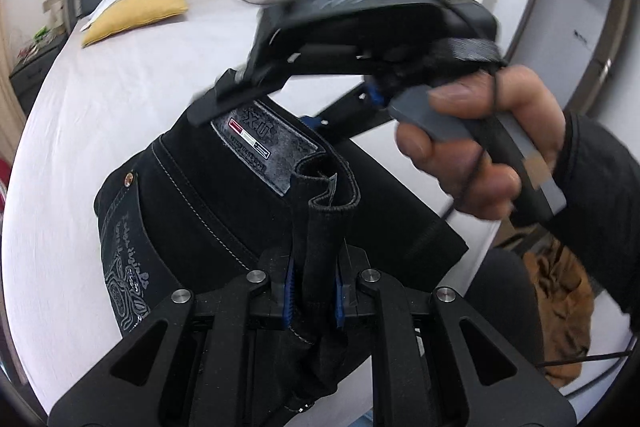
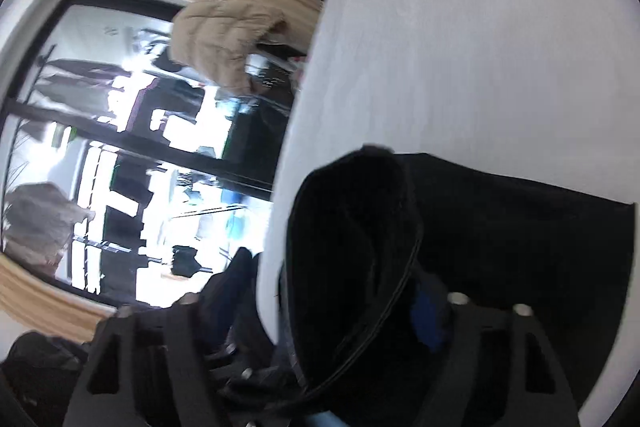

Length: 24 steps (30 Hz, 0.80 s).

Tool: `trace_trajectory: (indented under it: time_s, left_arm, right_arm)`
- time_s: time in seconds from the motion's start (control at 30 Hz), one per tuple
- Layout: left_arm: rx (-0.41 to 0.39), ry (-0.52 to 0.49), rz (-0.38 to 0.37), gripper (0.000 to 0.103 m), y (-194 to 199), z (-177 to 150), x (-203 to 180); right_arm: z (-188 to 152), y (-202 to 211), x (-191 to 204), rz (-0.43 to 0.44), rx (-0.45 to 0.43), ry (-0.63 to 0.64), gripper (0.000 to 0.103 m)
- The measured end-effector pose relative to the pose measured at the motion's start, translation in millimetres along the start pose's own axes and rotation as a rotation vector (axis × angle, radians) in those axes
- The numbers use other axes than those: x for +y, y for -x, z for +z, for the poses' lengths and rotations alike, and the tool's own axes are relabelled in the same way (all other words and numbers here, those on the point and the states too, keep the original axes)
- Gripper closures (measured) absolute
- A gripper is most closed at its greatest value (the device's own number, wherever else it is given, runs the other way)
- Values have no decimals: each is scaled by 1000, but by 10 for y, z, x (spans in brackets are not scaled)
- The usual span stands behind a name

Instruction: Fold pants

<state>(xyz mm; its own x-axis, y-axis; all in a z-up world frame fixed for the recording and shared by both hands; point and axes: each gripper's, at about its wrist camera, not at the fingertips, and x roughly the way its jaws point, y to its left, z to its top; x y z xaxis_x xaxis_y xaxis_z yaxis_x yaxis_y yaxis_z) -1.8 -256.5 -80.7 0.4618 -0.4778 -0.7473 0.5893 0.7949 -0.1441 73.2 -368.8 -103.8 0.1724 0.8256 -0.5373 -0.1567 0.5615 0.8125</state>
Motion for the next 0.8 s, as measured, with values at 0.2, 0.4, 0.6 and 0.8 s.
trace_trajectory:
  time_s: [0.2, 0.4, 0.6, 0.8]
  left_arm:
    - [15, -39, -35, 91, -156, 22, -338]
    - [34, -85, -72, 91, -340, 45, -661]
    - [82, -134, -74, 91, -644, 50, -971]
    - [164, -162, -55, 88, -1124, -33, -1109]
  right_arm:
    - [-98, 323, -245, -92, -25, -39, 85]
    - [-171, 647, -413, -123, -45, -44, 86]
    - [-214, 727, -688, -131, -47, -81, 86]
    - [-274, 664, -1140, -101, -57, -164, 86]
